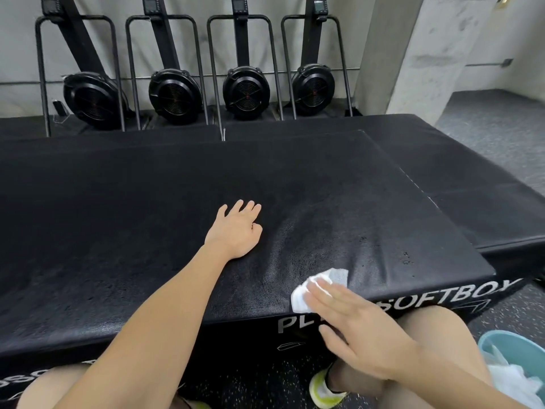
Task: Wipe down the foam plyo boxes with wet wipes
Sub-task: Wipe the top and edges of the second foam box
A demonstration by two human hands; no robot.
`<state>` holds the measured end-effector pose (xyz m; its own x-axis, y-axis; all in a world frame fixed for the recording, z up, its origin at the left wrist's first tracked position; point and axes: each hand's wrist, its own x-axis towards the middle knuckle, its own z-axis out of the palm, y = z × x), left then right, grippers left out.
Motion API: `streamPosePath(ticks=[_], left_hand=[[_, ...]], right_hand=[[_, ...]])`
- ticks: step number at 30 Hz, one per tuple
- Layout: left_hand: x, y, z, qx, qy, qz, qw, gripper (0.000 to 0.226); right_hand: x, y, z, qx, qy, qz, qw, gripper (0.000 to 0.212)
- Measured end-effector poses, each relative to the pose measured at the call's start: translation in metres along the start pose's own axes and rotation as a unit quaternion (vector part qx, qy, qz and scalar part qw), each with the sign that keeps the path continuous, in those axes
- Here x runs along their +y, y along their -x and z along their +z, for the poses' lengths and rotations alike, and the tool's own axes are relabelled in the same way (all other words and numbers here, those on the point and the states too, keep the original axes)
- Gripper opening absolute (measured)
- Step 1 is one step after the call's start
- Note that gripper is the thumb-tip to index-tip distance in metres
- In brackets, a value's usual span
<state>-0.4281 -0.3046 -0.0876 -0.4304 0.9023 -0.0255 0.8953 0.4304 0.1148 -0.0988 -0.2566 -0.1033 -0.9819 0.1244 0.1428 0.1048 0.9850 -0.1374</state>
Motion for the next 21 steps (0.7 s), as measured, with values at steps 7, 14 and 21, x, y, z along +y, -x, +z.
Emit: streamPosePath(ticks=[7,14,21], left_hand=[[0.000,-0.002,0.000,0.000,0.005,-0.008,1.000,0.059],[0.001,0.000,0.002,0.011,0.012,-0.011,1.000,0.059],[-0.001,0.000,0.002,0.019,0.019,-0.008,1.000,0.058]], right_hand=[[0.021,-0.034,-0.007,0.045,-0.028,0.116,0.992,0.050],[0.016,-0.013,-0.004,0.093,-0.241,0.088,0.962,0.019],[0.050,0.009,-0.006,0.127,-0.243,0.124,0.953,0.015]])
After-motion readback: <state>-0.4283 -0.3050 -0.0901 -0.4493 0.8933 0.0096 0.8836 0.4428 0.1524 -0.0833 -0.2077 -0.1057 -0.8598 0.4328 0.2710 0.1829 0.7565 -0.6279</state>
